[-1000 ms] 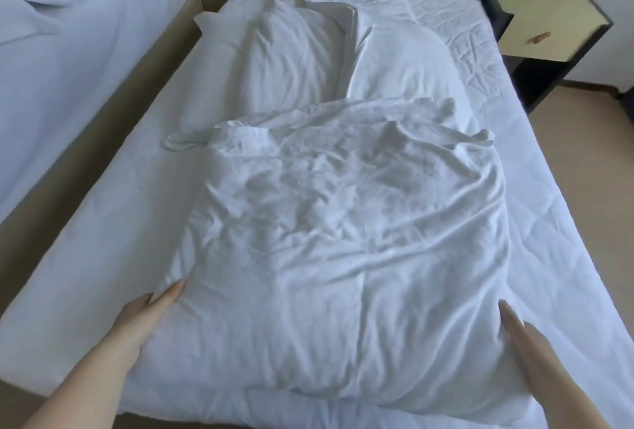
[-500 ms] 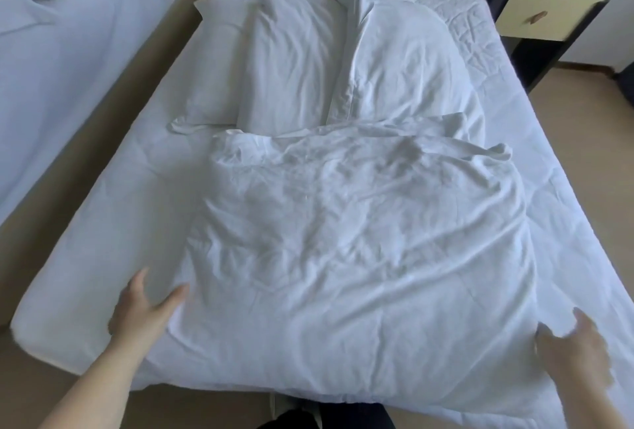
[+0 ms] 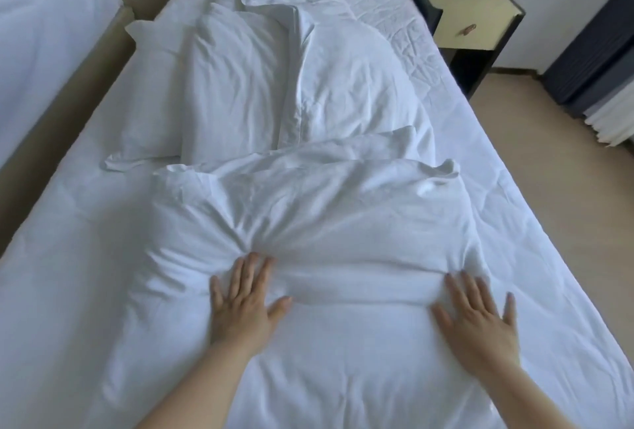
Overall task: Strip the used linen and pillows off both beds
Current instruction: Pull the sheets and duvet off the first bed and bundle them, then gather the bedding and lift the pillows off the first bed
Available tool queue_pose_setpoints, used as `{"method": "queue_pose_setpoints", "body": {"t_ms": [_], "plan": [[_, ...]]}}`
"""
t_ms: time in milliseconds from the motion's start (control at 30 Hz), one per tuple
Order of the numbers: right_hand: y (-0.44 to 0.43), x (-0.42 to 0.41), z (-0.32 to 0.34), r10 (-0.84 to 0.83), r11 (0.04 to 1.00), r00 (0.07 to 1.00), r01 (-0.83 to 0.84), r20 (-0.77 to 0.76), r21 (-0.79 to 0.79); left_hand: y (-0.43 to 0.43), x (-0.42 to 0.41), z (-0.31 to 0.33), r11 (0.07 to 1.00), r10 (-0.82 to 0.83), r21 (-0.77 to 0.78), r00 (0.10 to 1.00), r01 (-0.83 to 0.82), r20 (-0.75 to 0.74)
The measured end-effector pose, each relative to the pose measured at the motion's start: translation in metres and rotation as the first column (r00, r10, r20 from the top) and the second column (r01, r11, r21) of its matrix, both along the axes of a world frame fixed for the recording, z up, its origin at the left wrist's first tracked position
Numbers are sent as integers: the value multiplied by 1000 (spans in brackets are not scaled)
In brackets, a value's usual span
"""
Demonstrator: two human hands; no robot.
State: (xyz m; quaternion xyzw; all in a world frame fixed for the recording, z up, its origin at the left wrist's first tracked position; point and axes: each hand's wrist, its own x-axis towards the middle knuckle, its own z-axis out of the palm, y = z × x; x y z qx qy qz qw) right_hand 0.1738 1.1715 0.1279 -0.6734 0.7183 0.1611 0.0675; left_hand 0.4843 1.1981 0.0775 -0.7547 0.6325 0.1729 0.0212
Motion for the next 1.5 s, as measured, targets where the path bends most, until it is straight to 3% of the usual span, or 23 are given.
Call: {"method": "queue_pose_setpoints", "body": {"t_ms": [100, 300, 400, 467, 533, 667, 833, 933, 1000, 1100, 1300, 1500], "plan": [[4, -30, 17, -214, 974, 974, 205, 80, 98, -9, -4, -3, 998, 57, 24, 998, -57, -13], [3, -20, 10, -250, 968, 889, 239, 384, 75, -11, -21, 28, 979, 130, 145, 988, -141, 84], [-2, -42, 14, -179, 983, 878, 174, 444, 52, -9, -48, 38, 965, 253, 53, 963, -258, 89], [0, -66, 20, -119, 992, 874, 124, 471, 20, -7, -86, 43, 915, 391, -87, 919, -393, -43], [4, -98, 28, -52, 998, 880, 64, 472, -8, -4, -137, 45, 871, 427, -177, 885, -458, -186], [19, -192, 41, 11, 1000, 864, 4, 504, -28, 9, -265, 47, 911, 315, -213, 930, -352, -190], [36, -338, 69, 20, 997, 858, 22, 514, -75, 17, -399, 55, 962, 273, -23, 962, -273, -4], [34, -414, 84, -20, 992, 866, 78, 499, -95, 13, -460, 62, 973, 228, 70, 957, -219, -180], [24, -451, 89, -41, 988, 861, 110, 506, -106, 7, -497, 70, 984, 177, 47, 935, -171, -307], [4, -491, 94, -62, 982, 848, 145, 527, -118, -14, -544, 78, 990, 95, -71, 939, -125, -330], [-50, -569, 96, -58, 988, 851, 126, 522, -95, -71, -640, 87, 997, 36, -39, 832, -69, -554], [-172, -641, 108, -27, 985, 816, 121, 577, -125, -170, -728, 90, 1000, 2, 2, 815, -1, -580]]}}
